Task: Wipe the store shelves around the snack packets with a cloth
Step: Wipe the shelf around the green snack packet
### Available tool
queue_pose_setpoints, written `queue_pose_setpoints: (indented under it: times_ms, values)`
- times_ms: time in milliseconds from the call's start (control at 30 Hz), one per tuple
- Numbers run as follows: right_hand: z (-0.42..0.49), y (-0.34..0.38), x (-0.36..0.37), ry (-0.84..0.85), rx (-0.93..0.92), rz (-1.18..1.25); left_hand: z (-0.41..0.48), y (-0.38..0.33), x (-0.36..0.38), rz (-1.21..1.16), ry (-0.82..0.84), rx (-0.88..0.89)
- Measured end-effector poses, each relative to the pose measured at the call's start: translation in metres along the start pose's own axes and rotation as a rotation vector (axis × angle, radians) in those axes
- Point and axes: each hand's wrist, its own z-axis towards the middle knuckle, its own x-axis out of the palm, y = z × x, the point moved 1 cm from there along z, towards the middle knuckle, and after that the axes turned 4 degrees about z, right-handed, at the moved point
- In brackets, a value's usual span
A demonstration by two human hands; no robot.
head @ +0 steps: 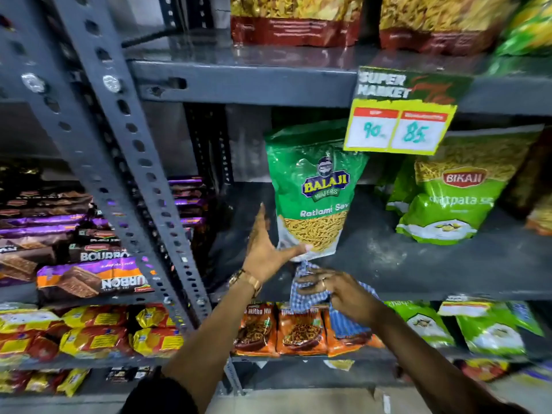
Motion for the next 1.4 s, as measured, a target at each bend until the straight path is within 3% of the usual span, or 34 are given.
queue_pose_setpoints:
  times_ms: [100,300,433,567,667,767,833,967,1167,1400]
  values:
    - [-0.024,-0.016,-0.031,-0.071,0.100,0.069,0.020,-0.004,0.022,-0.031,0.056,-0.052]
    - [-0.047,-0.045,-0.096,-0.488,0.291,0.234,0.044,0.004,0.021,0.155,0.073,-0.121]
    - [-0.022,-0.075,-0.108,-0.690,0.394,0.077,0.059,0.008,0.012,0.169,0.206,-0.048]
    - [-0.011,-0.116,-0.078,-0.605,0.574,-0.057,0.060,0.009,0.015,0.103,0.238,-0.054]
    - [-0.012,-0.107,-0.051,-0.578,0.476,-0.144,0.051,0.017,0.015,0.275,0.193,-0.096]
    - [-0.012,-0.097,-0.048,-0.606,0.349,0.059,0.039,0.029,0.015,0.328,0.197,-0.057]
    - [-0.003,-0.101,-0.066,-0.721,0.345,0.176,0.024,0.032,0.017,0.406,0.071,-0.025]
    - [0.045,-0.134,-0.113,-0.804,0.353,0.113,0.006,0.057,0.019,0.704,-0.151,-0.120]
    - [0.090,-0.172,-0.105,-0.541,0.662,-0.280,0.002,0.074,0.026,0.886,-0.245,-0.134]
    - [0.137,-0.190,-0.107,-0.456,0.634,-0.431,0.001,0.070,0.027,0.891,-0.287,-0.122]
